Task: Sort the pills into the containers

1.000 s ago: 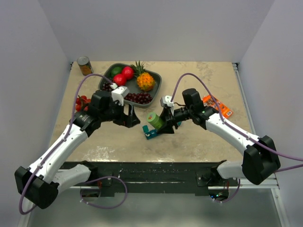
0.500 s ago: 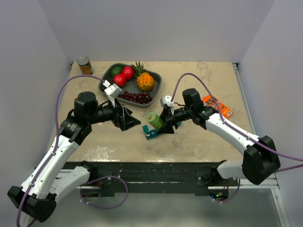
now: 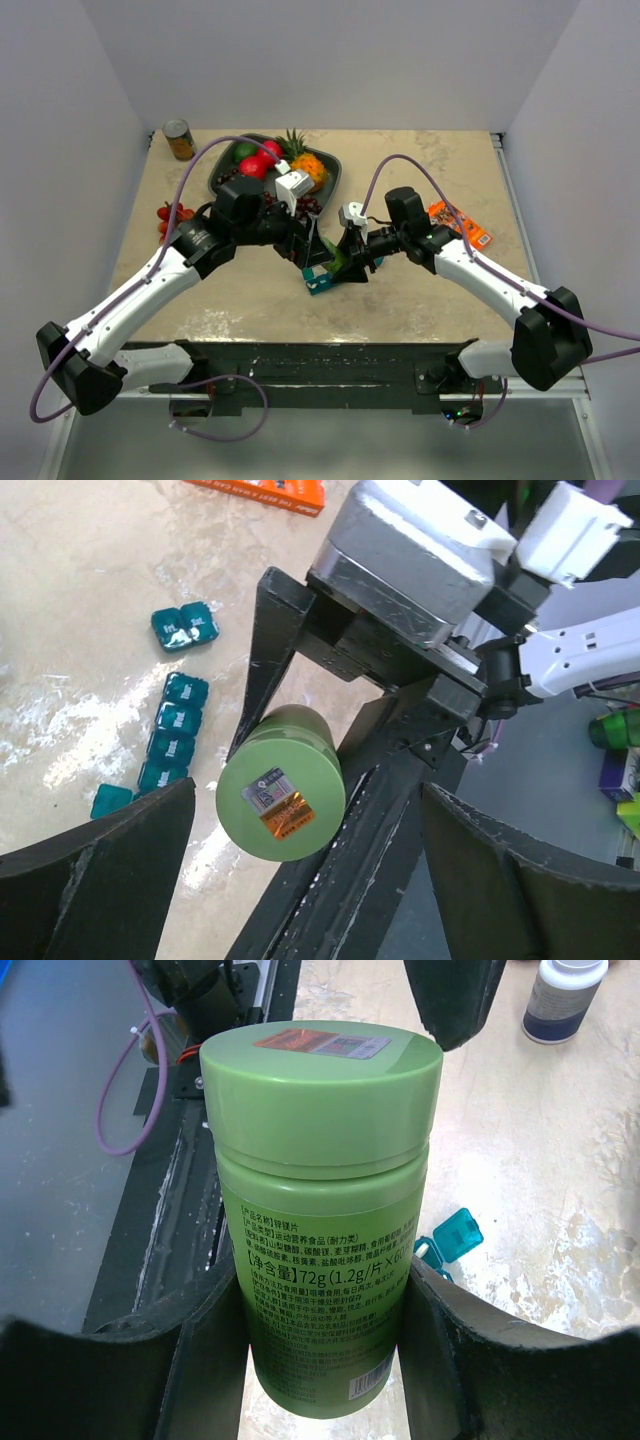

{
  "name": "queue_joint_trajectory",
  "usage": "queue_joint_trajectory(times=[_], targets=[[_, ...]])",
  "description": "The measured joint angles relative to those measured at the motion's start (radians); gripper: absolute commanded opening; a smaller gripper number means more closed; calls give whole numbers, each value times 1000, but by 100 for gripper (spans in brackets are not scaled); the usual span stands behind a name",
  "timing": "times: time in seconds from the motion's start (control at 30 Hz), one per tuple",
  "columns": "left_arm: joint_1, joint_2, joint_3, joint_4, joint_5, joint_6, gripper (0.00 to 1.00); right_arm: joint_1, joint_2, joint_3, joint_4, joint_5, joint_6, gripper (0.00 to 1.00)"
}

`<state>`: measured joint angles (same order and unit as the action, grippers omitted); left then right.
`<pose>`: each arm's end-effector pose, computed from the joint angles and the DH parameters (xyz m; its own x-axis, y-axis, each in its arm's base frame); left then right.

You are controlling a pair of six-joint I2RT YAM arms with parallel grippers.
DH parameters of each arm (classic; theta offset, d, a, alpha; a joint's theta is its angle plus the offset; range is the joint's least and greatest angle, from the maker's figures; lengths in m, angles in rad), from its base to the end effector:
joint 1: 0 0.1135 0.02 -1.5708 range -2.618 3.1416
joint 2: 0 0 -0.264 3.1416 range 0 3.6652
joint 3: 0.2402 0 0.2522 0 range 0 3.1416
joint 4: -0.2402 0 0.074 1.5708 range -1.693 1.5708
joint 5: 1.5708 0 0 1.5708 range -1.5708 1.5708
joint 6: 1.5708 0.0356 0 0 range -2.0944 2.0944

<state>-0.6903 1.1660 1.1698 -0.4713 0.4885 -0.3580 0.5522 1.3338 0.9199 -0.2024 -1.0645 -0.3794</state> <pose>0.1859 -0.1752 0.3696 -0.6357 0.1237 -0.7620 0.7074 0.4884 -0.5109 0.2228 0.1739 0.2738 -0.1379 -0.2959 -0.9452 -0.9829 -0.0765 0.1673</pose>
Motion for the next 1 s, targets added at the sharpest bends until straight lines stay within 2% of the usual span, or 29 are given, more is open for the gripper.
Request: queue_joint_trajectory(times=[0.13,0.23,0.27,0.37,0.5,0.6,0.8,0.83,0.87,0.93,1.0], targets=[[-13,21,20,-32,-40,2,85,0,0,0,0,0,0,0],[-15,35,22,-45,-50,4,74,0,0,0,0,0,0,0],[-15,39,23,-50,-51,7,59,0,0,0,0,0,0,0],[-17,50,23,-69,-47,18,35,0,0,0,0,1,0,0],[-17,52,23,-73,-19,69,26,1,0,0,-6,-2,-3,0],[-17,41,17,-75,17,170,25,2,0,0,-14,-19,-11,0],[-18,-86,-79,-45,157,507,29,21,0,3,-22,-131,-53,0],[-17,-106,-93,-42,184,573,46,25,0,6,-24,-149,-60,0],[-17,-124,-105,-38,209,645,56,27,0,8,-25,-164,-64,0],[-5,-132,-113,-33,248,726,69,30,0,11,-29,-184,-72,0],[27,-121,-115,-30,304,781,74,28,0,13,-32,-185,-76,0]])
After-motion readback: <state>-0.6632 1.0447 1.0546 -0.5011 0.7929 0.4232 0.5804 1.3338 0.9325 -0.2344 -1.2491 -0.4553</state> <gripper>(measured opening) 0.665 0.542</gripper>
